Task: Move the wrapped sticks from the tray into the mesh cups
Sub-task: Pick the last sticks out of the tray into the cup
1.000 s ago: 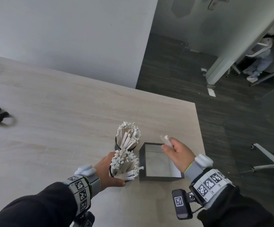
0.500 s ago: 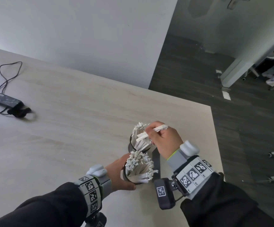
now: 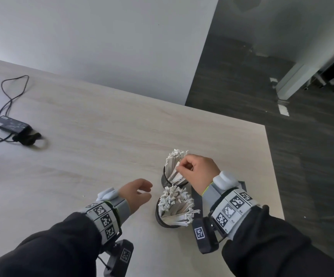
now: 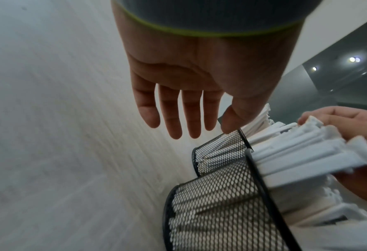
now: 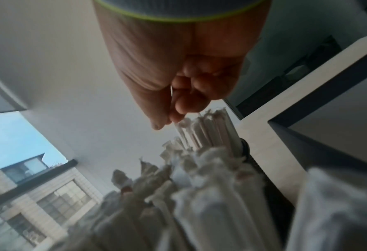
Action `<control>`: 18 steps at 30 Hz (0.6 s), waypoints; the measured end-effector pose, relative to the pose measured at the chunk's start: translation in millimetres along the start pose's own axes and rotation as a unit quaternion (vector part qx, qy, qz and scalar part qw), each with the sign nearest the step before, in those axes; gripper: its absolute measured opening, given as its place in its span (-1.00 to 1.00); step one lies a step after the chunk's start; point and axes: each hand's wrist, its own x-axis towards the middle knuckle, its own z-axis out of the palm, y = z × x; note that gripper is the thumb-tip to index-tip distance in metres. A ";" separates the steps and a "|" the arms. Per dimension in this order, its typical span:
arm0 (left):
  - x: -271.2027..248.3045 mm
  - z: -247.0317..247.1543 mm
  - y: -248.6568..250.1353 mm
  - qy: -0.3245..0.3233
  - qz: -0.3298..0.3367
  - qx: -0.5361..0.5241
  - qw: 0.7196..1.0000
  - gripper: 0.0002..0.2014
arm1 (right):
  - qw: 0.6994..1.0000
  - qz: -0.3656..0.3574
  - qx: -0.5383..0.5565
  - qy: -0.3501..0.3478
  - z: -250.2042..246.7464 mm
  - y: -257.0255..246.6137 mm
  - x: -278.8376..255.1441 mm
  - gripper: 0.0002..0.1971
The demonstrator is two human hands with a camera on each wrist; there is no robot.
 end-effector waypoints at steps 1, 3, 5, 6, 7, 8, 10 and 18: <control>5.1 0.4 3.6 0.002 0.000 -0.001 1.000 -0.78 | 0.999 -0.003 -0.024 -0.031 0.2 -0.5 0.0 -0.88; 12.2 -0.2 10.0 0.012 -0.003 0.003 1.000 -0.84 | 0.995 -0.016 -0.054 -0.082 -1.1 -2.8 -1.7 -0.90; 18.9 0.7 16.0 0.022 -0.009 0.004 1.000 -0.89 | 0.996 -0.044 -0.037 -0.071 -7.2 0.3 -6.8 -0.88; 22.5 1.9 19.4 0.024 -0.015 0.003 1.000 -0.93 | 0.997 -0.054 -0.017 -0.045 -12.5 4.4 -11.2 -0.87; 25.0 3.1 23.6 0.025 -0.018 0.002 1.000 -0.96 | 0.998 -0.061 0.004 -0.014 -18.8 11.0 -16.6 -0.87; 27.2 4.4 28.3 0.026 -0.021 -0.001 0.999 -0.94 | 0.998 -0.062 0.021 0.013 -26.1 18.3 -23.6 -0.86; 30.3 6.8 35.5 0.025 -0.032 -0.021 0.999 -0.84 | 0.997 -0.050 0.036 0.038 -39.8 35.8 -41.3 -0.84; 44.2 22.9 58.3 0.031 -0.062 -0.043 0.997 -0.67 | 0.974 -0.003 -0.158 -0.162 -43.4 116.3 -124.2 -0.45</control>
